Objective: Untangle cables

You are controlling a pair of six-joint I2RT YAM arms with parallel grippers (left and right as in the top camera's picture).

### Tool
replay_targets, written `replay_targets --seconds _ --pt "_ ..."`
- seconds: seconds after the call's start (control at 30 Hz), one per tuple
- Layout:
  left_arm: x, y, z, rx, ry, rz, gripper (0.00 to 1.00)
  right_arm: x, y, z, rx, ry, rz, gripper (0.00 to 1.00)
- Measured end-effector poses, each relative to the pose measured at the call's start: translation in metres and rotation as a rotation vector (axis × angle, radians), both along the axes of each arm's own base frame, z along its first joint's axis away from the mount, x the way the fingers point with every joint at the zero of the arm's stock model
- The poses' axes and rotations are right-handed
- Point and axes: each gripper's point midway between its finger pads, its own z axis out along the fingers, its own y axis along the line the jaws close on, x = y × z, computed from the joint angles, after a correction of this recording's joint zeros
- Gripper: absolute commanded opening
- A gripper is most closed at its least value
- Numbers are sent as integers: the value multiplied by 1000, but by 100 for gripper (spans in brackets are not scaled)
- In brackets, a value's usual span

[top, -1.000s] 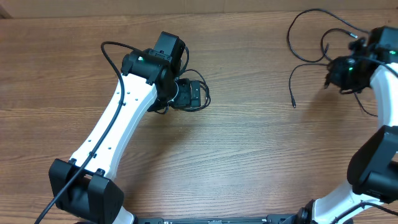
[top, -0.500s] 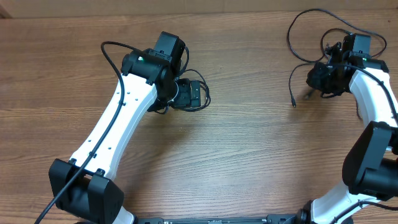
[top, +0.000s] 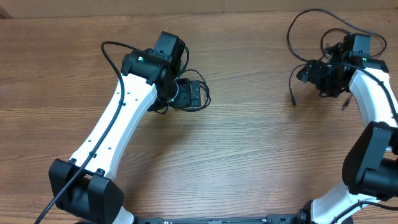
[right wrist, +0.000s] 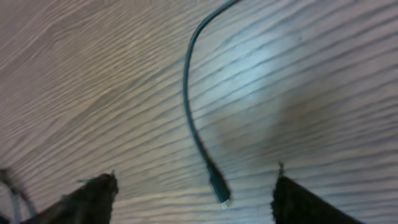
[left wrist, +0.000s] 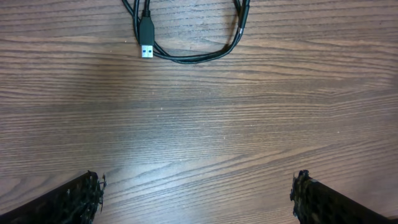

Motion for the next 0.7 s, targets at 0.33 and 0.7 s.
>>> replay_targets --seconds 0.33,0.7 --pt "0 0 0 0 0 0 99 -9 -55 -4 -171 53 -238 87" --pt "-1 0 0 1 2 0 100 -3 -69 -4 -146 15 -402 80"
